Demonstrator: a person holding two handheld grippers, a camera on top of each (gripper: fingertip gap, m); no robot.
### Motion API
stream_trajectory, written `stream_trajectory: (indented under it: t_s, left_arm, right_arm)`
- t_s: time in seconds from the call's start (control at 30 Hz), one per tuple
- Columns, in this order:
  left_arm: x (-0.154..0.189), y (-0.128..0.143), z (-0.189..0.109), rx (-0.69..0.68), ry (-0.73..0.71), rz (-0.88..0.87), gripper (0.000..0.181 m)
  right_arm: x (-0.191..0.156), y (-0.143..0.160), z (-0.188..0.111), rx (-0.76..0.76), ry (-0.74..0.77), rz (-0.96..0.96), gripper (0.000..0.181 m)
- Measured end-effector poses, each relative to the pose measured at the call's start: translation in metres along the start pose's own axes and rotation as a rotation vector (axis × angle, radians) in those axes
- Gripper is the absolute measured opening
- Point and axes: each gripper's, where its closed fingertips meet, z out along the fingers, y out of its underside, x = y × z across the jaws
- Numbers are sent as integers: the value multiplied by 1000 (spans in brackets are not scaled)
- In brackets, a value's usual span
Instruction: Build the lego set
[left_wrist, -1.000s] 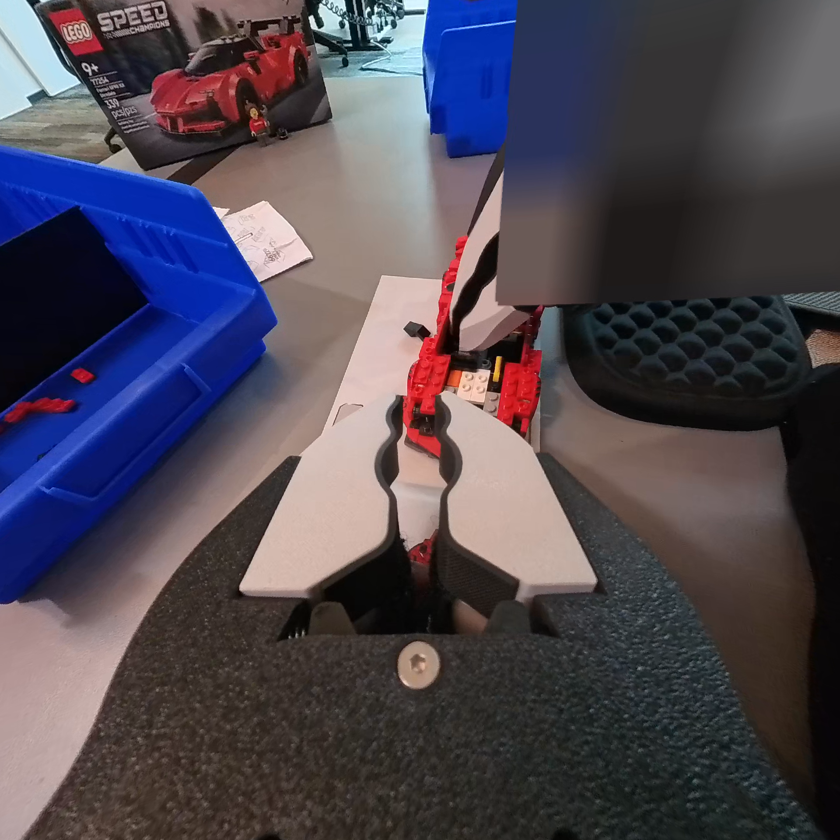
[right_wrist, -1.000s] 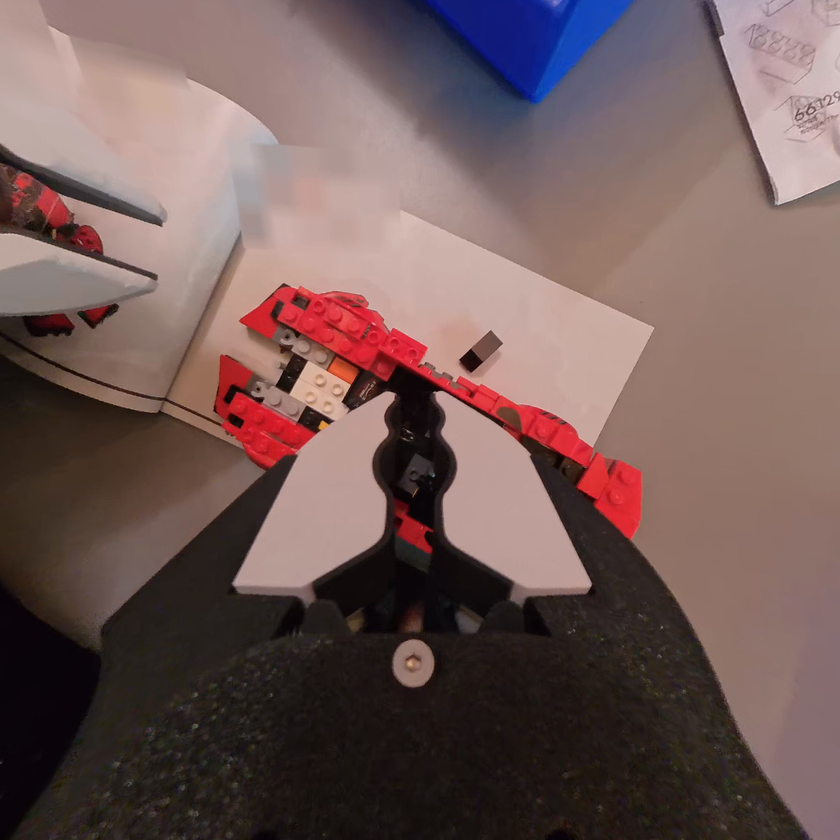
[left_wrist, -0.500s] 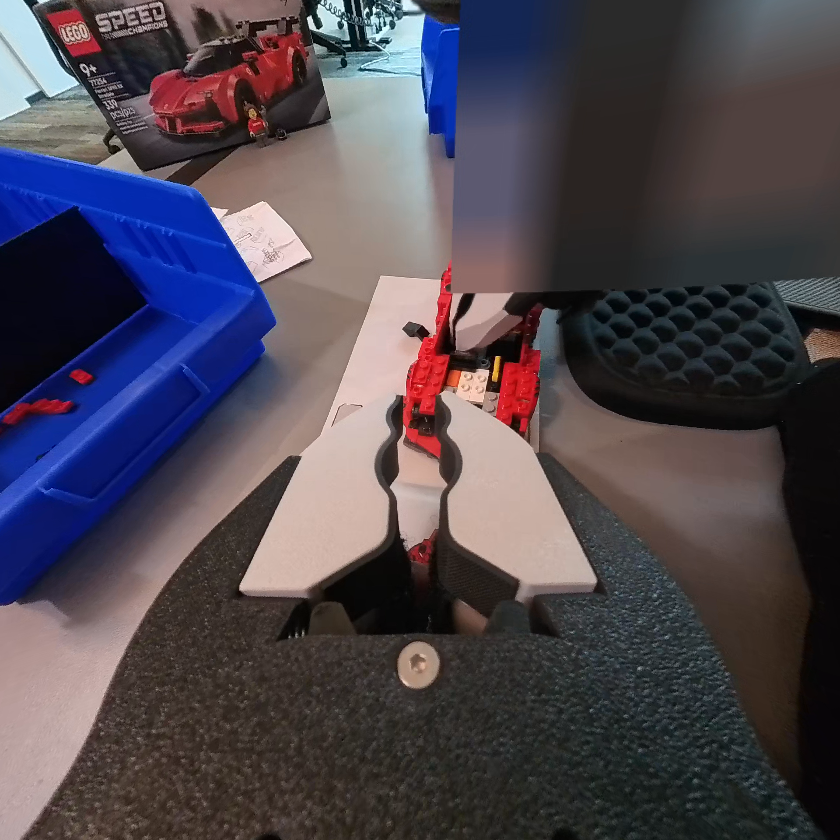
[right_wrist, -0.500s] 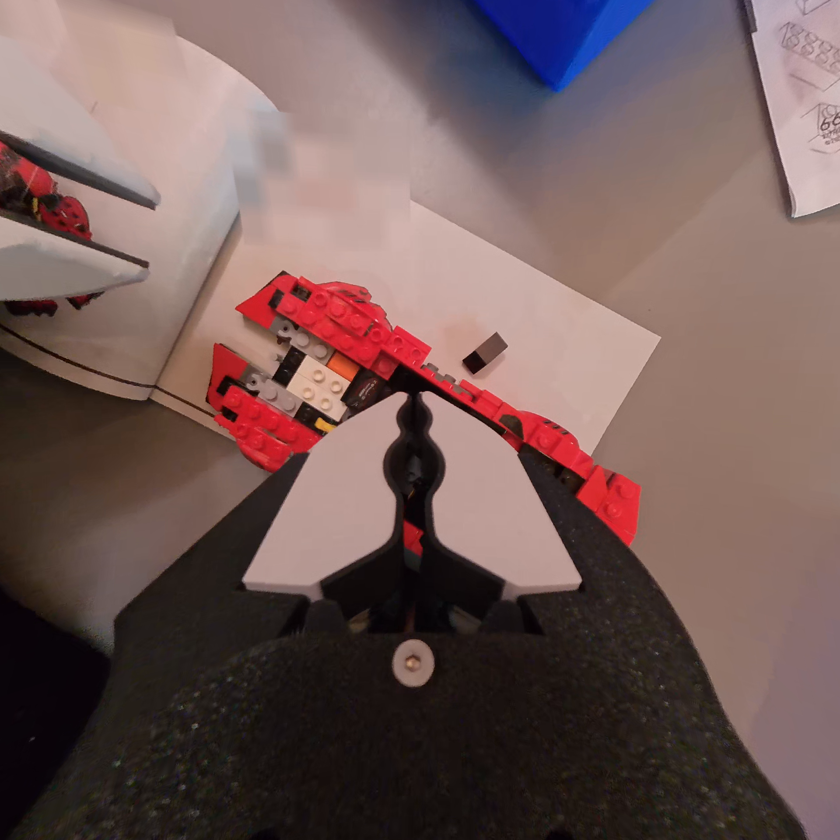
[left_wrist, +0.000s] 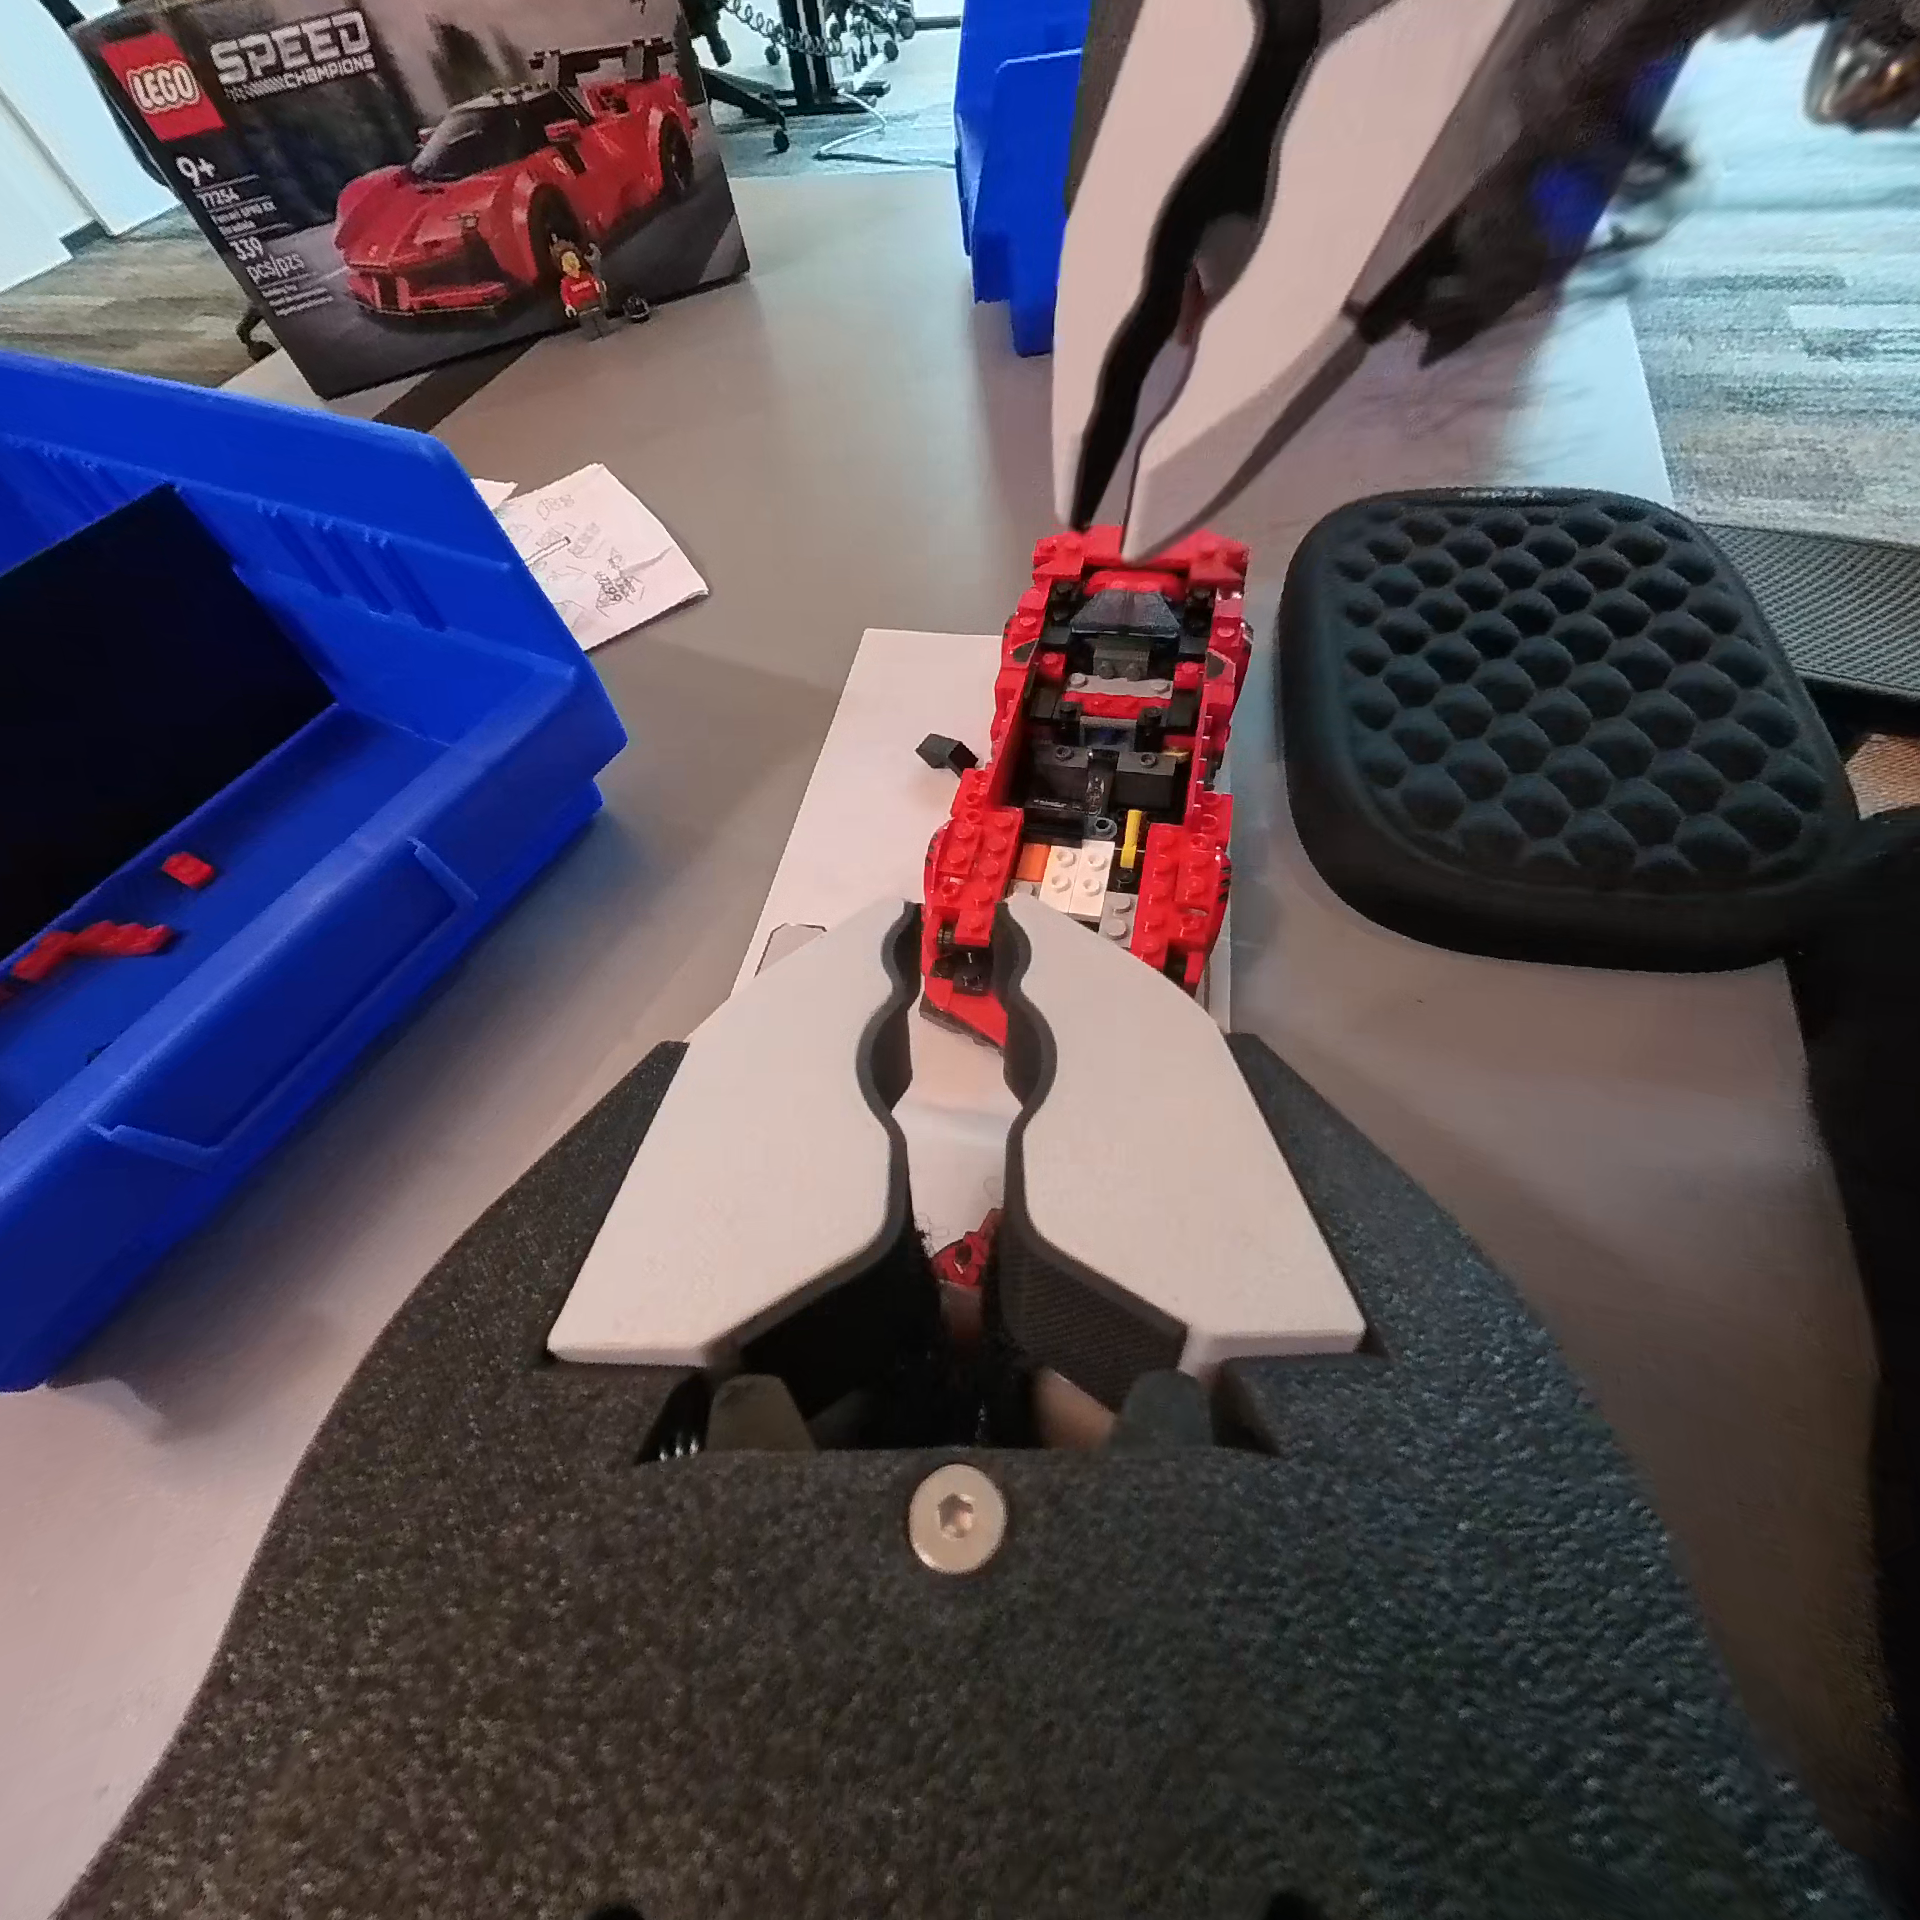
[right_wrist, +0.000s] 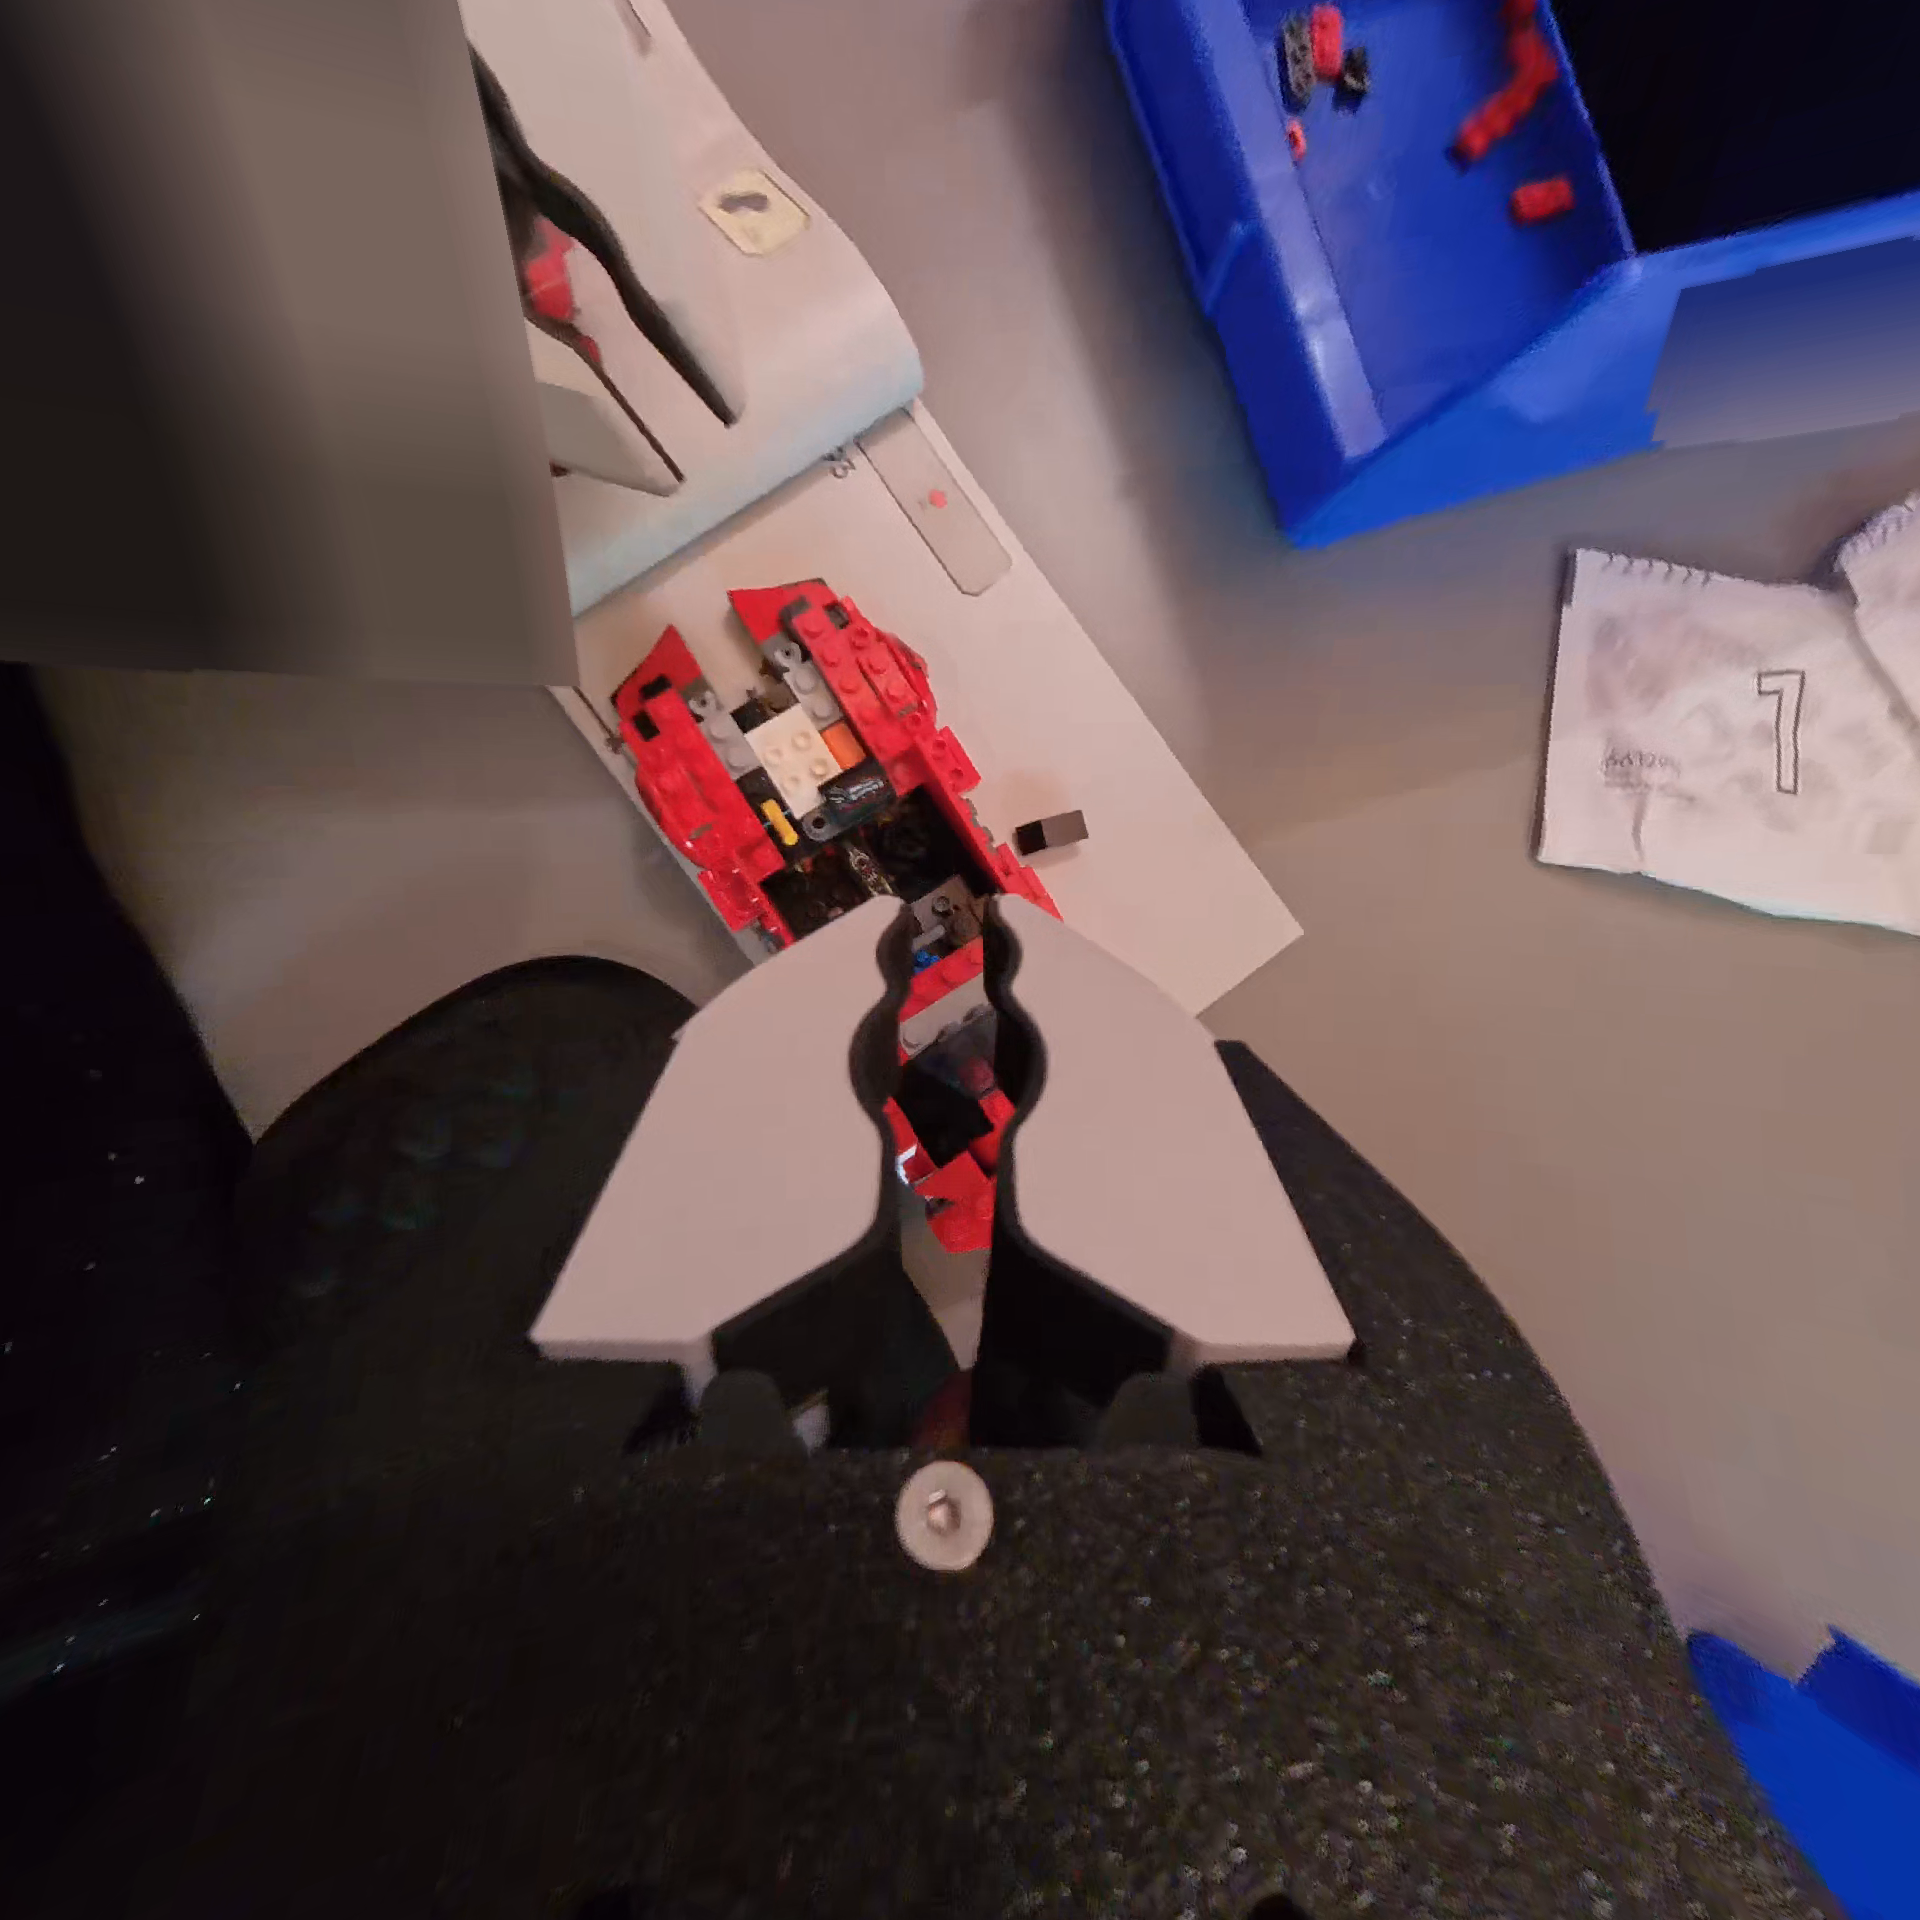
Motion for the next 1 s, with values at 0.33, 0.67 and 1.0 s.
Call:
stream_trajectory:
  t_s: [0.33,0.67,1.0]
  left_arm:
    - [1,1,1,-12,-4,13,12]
    - [2,0,0,-1,2,23,12]
    - [2,0,0,2,5,19,12]
  right_arm:
    - [-18,7,45,-111,-31,-18,7]
    - [-16,16,61,-193,-36,-100,7]
    - [-15,15,59,-184,-74,-61,0]
